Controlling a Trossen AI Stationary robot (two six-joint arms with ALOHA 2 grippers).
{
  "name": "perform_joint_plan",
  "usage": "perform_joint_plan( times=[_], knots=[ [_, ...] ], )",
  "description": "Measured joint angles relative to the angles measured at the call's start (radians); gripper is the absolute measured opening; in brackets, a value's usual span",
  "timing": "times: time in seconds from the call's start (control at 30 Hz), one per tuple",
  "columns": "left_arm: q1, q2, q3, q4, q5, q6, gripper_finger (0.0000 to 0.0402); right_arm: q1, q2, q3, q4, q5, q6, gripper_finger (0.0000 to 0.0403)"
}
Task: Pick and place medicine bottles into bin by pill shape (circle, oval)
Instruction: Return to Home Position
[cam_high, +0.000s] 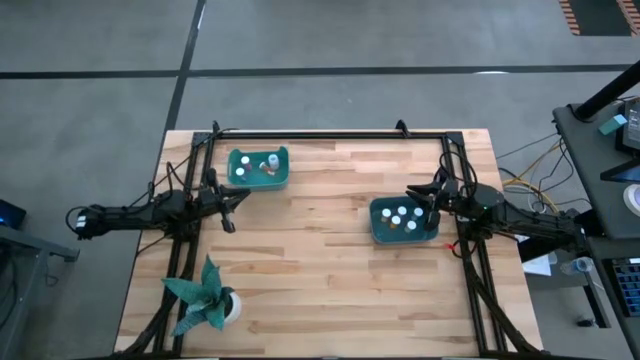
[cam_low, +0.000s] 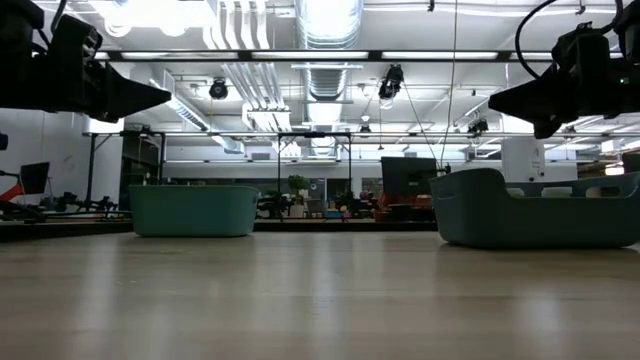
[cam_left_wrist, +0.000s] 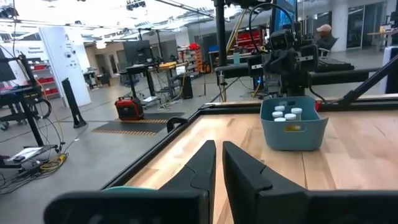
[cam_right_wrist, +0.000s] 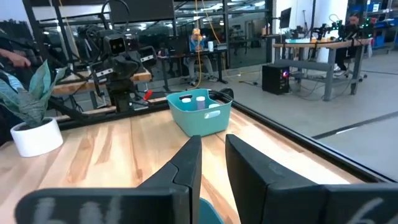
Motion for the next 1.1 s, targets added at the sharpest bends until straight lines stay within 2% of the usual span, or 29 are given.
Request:
perform_joint_plan(
  times=[1.1],
  knots=[
    [0.0, 0.012, -0.002, 0.0, -0.001, -0.002, 0.0013, 0.0, 0.0, -0.001, 0.0, 0.001, -0.001, 0.0063]
  ],
)
